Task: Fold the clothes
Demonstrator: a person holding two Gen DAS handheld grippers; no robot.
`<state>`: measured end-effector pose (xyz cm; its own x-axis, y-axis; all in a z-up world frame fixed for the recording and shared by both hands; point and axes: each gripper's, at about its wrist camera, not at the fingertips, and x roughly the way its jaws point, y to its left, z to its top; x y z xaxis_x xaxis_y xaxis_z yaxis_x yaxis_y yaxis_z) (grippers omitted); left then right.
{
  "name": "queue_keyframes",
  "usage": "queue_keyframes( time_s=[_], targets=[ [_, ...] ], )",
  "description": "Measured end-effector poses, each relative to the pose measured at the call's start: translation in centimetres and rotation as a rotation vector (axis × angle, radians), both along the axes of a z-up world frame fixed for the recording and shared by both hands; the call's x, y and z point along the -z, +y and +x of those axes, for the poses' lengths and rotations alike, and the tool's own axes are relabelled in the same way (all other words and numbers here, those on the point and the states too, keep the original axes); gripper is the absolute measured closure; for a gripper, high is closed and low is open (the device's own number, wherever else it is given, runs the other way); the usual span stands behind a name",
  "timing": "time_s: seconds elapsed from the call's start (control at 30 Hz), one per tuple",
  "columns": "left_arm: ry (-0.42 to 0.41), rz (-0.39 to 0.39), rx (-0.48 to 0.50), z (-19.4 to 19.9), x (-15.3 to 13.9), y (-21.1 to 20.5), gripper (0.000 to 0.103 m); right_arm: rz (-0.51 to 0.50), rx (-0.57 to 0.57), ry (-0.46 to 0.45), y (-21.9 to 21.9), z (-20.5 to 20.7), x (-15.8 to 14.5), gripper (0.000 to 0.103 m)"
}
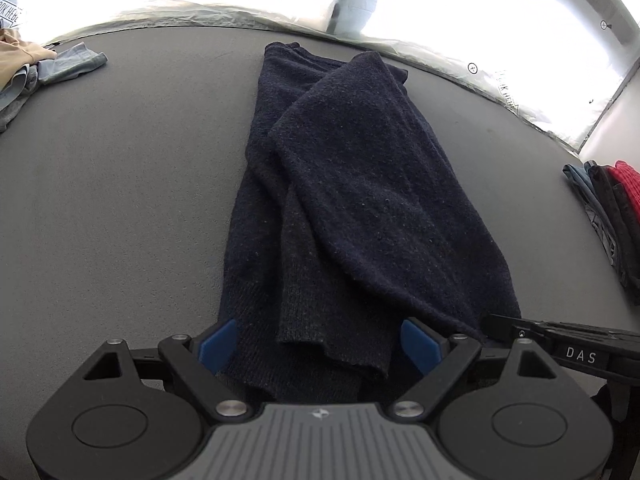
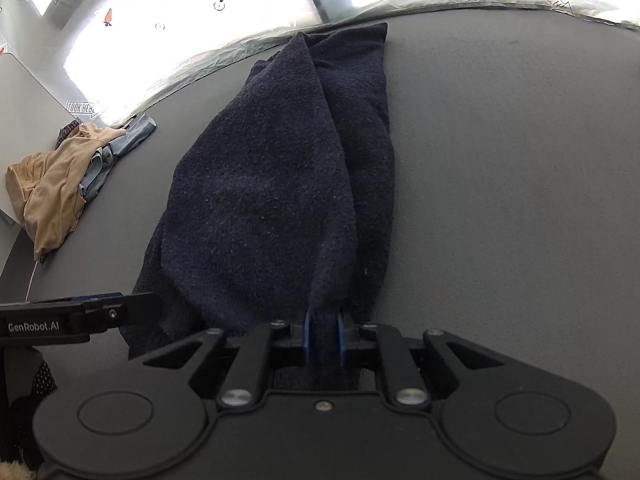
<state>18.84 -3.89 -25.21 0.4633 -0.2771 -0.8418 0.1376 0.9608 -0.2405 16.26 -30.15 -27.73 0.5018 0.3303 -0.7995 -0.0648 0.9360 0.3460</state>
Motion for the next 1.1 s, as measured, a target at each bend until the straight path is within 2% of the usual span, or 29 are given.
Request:
queue_keyframes(
  time_s=[0.2,0.33,0.47,0.5,0.57,0.63,0.77,0.9,1.03,1.1],
  targets=[
    [-0.024,0.009,0.005,0.3,-0.4,-1.1,0.014,-0.030,-0.003,0.016,-0.8,-0.2,-0.1,0.069],
    [-0.068,0.063,-0.030,1.0,-1.1,-1.4,0.014,-0.052,0.028,-0.038,-1.6,0.0,-1.1,0.067],
    [-0.099,0.088,-0.061,2.1,-1.6,-1.1,0.014,-0.084,0.054,-0.126,-2.0,0.6,-2.2,0.069],
    [-0.105,0.091,-0.070,2.6,-1.7,-1.0,0.014,-0.082,0.055,-0.148,-2.0,0.8,-2.4,0.072],
    [-0.115,0.097,-0.079,3.3,-1.9,-0.7,0.014,-0.065,0.048,-0.182,-2.1,1.8,-2.8,0.085],
    [-0.125,0.117,-0.089,4.0,-1.9,-0.6,0.014,-0.055,0.042,-0.203,-2.0,2.7,-3.2,0.087],
    [-0.126,0.167,-0.120,6.3,-1.6,0.2,0.014,-0.053,0.020,-0.214,-0.7,5.8,-3.2,0.087],
    [-0.120,0.165,-0.166,9.5,-1.1,1.7,0.014,-0.037,-0.020,-0.218,0.7,9.5,-2.8,0.087],
    [-0.114,0.161,-0.161,13.4,-0.4,1.9,0.014,-0.033,-0.092,-0.259,2.8,14.7,-3.0,0.087],
    [-0.082,0.157,-0.153,15.2,0.4,1.7,0.014,-0.029,-0.113,-0.260,3.6,17.3,-2.9,0.087]
  ],
)
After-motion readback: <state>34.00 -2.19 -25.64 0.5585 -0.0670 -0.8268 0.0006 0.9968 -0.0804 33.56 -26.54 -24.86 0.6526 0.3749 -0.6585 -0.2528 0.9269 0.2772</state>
